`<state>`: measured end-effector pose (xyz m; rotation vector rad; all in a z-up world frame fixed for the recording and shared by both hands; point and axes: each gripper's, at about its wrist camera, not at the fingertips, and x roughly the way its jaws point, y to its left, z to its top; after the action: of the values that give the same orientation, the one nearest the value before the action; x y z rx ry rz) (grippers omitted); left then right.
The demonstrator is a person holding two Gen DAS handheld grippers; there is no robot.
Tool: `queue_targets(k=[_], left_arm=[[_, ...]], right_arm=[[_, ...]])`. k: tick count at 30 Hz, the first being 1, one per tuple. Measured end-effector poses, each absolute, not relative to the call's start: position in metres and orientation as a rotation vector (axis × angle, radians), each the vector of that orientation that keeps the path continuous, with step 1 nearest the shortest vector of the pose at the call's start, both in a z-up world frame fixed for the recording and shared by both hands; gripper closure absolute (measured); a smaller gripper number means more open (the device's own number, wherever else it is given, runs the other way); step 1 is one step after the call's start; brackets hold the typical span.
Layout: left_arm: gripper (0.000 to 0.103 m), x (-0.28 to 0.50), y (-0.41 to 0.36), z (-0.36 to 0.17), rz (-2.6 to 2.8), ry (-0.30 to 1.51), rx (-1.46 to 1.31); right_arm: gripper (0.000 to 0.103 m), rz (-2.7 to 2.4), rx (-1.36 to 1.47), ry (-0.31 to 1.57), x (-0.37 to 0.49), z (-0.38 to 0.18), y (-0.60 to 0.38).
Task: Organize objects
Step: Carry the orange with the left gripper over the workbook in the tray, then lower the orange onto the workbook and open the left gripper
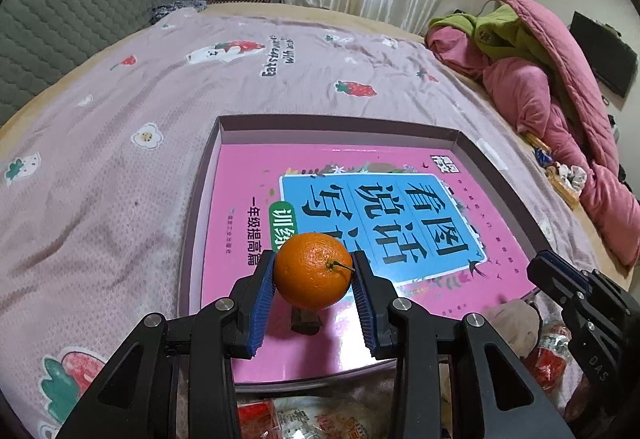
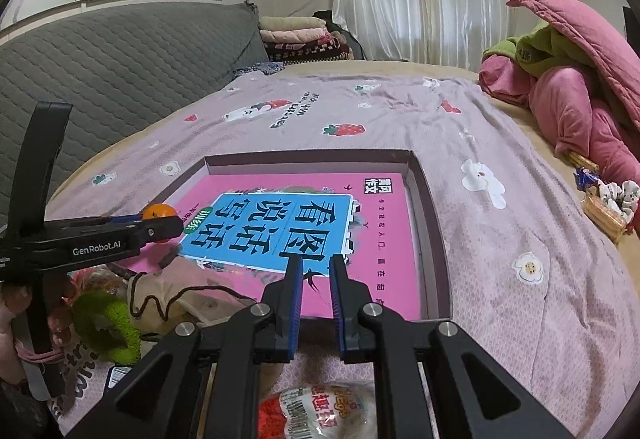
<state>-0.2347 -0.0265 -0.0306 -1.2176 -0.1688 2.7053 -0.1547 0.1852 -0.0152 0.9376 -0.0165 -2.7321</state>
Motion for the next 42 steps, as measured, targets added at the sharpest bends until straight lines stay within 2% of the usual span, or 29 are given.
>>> queue_targets(k=[22,26,30,35,42], left_arm=[[0.064,-0.233,-0.025,-0.041,2.677,-0.146,-1.297],[0.064,-0.232,-0.025,-0.041,2.675,-0.149,-1.303],[0.058,-0.231,-0.027,-0.039,2.691,-0.143,-1.292],[0.057,-0.228,-0.03,-0.035,2.702,-0.149,-1.277],[0.056,-0.223,-0.035,-0.025,2.715,-0.176,-1.24]], right_arm=[[0.088,-2.74,0.967,-0.041,-0.158,-0.019,0.191],[0.08,-2.744,0.971,-0.05,-0.158,-0.02,0.193],[0.079,-2.747,0.971,-0.055,-0.158,-0.02,0.194],[0.072,-2.744,0.978,-0.064,-0.155,-0.021,0.196],[0.068,-2.753,0.967,-0.071,-0.153,-0.018,0.2]])
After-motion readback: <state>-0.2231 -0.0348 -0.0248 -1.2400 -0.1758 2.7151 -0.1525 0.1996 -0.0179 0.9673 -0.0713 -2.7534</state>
